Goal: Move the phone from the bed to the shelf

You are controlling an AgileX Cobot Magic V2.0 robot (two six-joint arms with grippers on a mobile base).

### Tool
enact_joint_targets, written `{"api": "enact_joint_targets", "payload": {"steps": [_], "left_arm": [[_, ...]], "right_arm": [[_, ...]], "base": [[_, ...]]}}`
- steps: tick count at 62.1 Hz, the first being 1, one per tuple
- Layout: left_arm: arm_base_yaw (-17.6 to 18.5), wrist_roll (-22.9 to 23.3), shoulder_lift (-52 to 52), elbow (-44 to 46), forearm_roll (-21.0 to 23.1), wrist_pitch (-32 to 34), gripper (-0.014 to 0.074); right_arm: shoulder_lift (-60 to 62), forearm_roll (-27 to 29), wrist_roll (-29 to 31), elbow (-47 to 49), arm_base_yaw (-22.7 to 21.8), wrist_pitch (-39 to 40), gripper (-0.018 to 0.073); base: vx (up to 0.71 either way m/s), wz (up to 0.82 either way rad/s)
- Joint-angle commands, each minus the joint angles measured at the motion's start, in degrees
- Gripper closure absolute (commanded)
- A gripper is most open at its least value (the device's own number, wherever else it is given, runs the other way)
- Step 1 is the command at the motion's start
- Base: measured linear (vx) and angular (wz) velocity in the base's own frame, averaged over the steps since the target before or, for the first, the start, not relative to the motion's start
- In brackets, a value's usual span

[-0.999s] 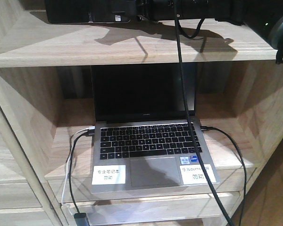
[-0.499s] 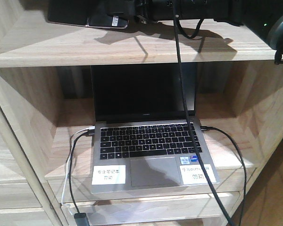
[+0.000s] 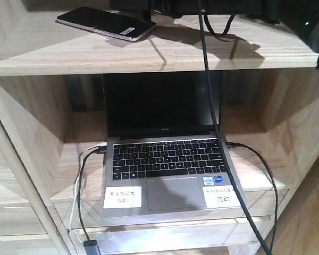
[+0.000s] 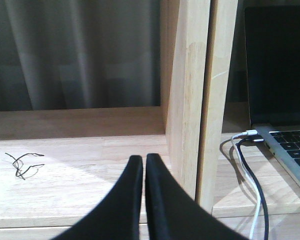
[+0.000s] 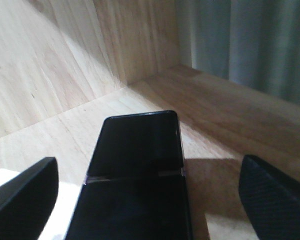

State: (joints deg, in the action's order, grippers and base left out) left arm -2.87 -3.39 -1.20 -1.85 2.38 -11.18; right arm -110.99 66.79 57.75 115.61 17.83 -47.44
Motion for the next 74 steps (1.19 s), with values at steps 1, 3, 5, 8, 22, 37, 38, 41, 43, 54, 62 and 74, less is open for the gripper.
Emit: {"api": "enact_joint_targets", "payload": {"steps": [1, 3, 5, 8, 22, 37, 38, 41, 43, 54, 62, 74], "left_arm": [[0.4, 0.0, -0.3, -0.4, 0.5, 4.2, 0.0595], [0.4, 0.0, -0.3, -0.4, 0.5, 4.2, 0.0595], [0.4, 0.0, -0.3, -0.4, 0.5, 4.2, 0.0595], [0.4, 0.0, -0.3, -0.4, 0.5, 4.2, 0.0595], [0.4, 0.0, -0.3, -0.4, 0.5, 4.2, 0.0595], [0.4, 0.0, -0.3, -0.4, 0.5, 4.2, 0.0595], [0.4, 0.0, -0.3, -0.4, 0.5, 4.2, 0.0595], [0.4, 0.0, -0.3, -0.4, 0.5, 4.2, 0.0595], [0.4, 0.0, -0.3, -0.4, 0.5, 4.2, 0.0595], [0.4, 0.0, -0.3, -0.4, 0.5, 4.2, 0.0595], [0.4, 0.0, -0.3, -0.4, 0.5, 4.2, 0.0595], [0.4, 0.0, -0.3, -0.4, 0.5, 4.2, 0.0595]], "right_arm": [[3.9, 2.3, -0.1, 1.7, -0.1, 1.6, -0.0108], [4.1, 2.2, -0.1, 1.7, -0.1, 1.4, -0.0096], [4.4, 2.1, -0.1, 1.7, -0.1, 1.2, -0.0084], [5.0, 2.0, -0.1, 1.7, -0.1, 0.6, -0.0064], [7.9, -2.6, -2.9, 1.7, -0.1, -2.1, 0.0136], [12.1, -12.2, -16.2, 1.7, -0.1, -1.5, 0.0570], [12.4, -12.9, -17.1, 1.7, -0.1, -1.4, 0.0576], [13.2, -15.3, -19.2, 1.7, -0.1, -1.0, 0.0573], [13.7, -16.7, -20.0, 1.7, -0.1, -0.9, 0.0570], [16.7, -25.0, -24.5, 1.5, -0.1, -0.8, 0.0564], [19.6, -29.1, -27.9, -0.4, -0.1, 1.8, 0.0564], [29.5, -28.7, -26.7, -17.2, -0.1, 16.8, 0.0564]], "base": [[0.00, 0.00], [0.00, 0.00], [0.00, 0.00], [0.00, 0.00], [0.00, 0.00], [0.00, 0.00], [0.00, 0.00], [0.00, 0.00], [0.00, 0.00], [0.00, 0.00], [0.00, 0.00], [0.00, 0.00]]}}
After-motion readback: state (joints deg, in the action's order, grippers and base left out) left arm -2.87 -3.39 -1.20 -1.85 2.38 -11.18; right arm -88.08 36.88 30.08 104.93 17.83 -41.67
